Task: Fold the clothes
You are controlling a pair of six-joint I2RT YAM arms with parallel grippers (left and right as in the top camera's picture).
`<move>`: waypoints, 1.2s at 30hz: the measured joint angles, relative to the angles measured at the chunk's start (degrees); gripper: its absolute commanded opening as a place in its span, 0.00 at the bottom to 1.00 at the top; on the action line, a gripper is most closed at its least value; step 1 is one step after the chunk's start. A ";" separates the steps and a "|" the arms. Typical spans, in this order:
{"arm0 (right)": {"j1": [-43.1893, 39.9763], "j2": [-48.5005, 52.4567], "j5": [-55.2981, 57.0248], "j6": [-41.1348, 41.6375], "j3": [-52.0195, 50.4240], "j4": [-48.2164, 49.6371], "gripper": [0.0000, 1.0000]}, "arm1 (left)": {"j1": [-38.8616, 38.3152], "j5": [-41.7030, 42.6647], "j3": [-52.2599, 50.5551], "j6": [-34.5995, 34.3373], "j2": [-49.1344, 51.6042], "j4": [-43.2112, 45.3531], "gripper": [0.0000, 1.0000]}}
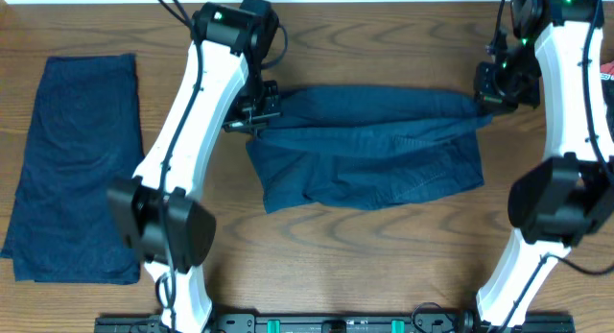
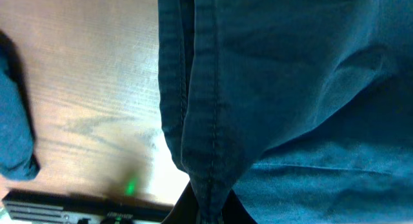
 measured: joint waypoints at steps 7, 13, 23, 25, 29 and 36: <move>1.14 -6.88 0.33 0.68 -17.03 7.08 0.02 | -2.69 -0.61 -17.27 -2.58 -8.96 8.94 0.06; 1.42 -7.98 0.26 0.72 -25.90 9.73 0.02 | -5.42 0.85 -30.88 -3.96 -9.16 17.40 0.06; 1.44 -8.92 -0.09 0.92 -26.99 9.66 0.99 | -5.64 5.09 -38.95 -4.70 -9.16 24.04 0.71; 1.46 -9.03 -0.52 0.57 -26.99 10.14 0.99 | -5.73 5.38 -39.08 -4.52 -9.16 24.63 0.93; 1.86 -9.31 -1.05 0.37 -26.99 12.28 0.99 | -5.75 5.95 -39.12 -5.18 -9.22 28.04 1.00; 1.88 -11.54 -1.53 -0.68 -24.41 11.80 0.99 | -2.67 6.16 -39.17 -6.64 -15.13 33.92 0.98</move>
